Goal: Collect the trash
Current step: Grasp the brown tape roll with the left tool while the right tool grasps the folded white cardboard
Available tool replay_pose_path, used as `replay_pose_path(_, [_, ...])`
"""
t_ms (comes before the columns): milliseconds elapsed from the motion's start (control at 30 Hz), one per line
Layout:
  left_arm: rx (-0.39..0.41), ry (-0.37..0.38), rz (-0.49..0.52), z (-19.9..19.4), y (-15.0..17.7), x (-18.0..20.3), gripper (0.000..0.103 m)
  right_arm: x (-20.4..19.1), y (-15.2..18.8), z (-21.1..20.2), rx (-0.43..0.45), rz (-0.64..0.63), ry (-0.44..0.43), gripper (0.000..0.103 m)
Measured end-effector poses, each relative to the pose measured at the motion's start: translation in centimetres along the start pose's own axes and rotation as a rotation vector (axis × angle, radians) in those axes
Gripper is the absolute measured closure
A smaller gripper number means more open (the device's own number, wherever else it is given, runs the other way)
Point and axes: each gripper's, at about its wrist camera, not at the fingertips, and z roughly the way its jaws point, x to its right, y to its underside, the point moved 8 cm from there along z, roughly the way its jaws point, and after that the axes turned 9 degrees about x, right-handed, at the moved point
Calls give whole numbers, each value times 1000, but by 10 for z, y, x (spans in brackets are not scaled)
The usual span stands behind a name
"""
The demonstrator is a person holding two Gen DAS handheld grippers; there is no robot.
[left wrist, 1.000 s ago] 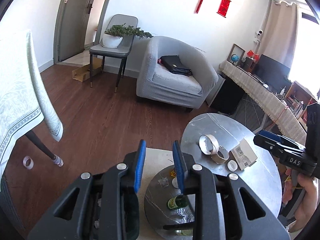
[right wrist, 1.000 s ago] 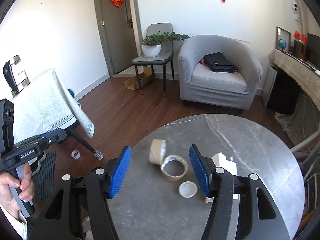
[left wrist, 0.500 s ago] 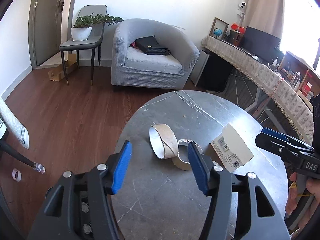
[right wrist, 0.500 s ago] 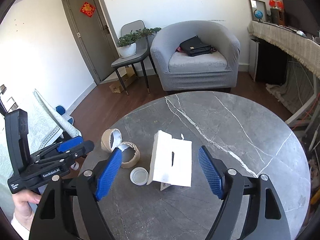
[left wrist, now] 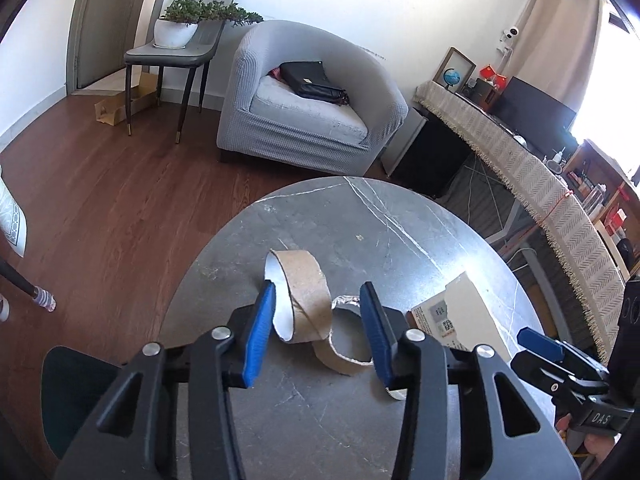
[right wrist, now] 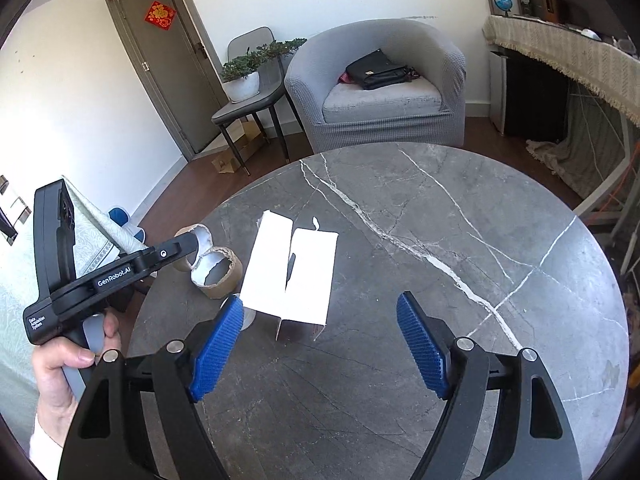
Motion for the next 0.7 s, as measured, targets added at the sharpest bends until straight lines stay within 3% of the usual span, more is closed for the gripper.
replay_pose_path(67, [-1, 14, -16, 2, 0, 3, 73, 0, 3, 1, -5, 25, -31, 22])
replay_pose_path(200, [-5, 16, -41, 4, 1, 1, 83, 1, 7, 6, -15, 48, -45, 18])
replay_pose_path(267, [13, -15, -36, 1, -1, -2, 84, 1, 9, 8, -22, 71, -55, 18])
replay_pose_path(500, [48, 40, -42, -12, -9, 4, 85, -9, 6, 12, -21, 94, -82, 17])
replay_pose_path(700, [58, 41, 2, -22, -13, 5, 85, -18, 6, 23, -27, 109, -88, 17])
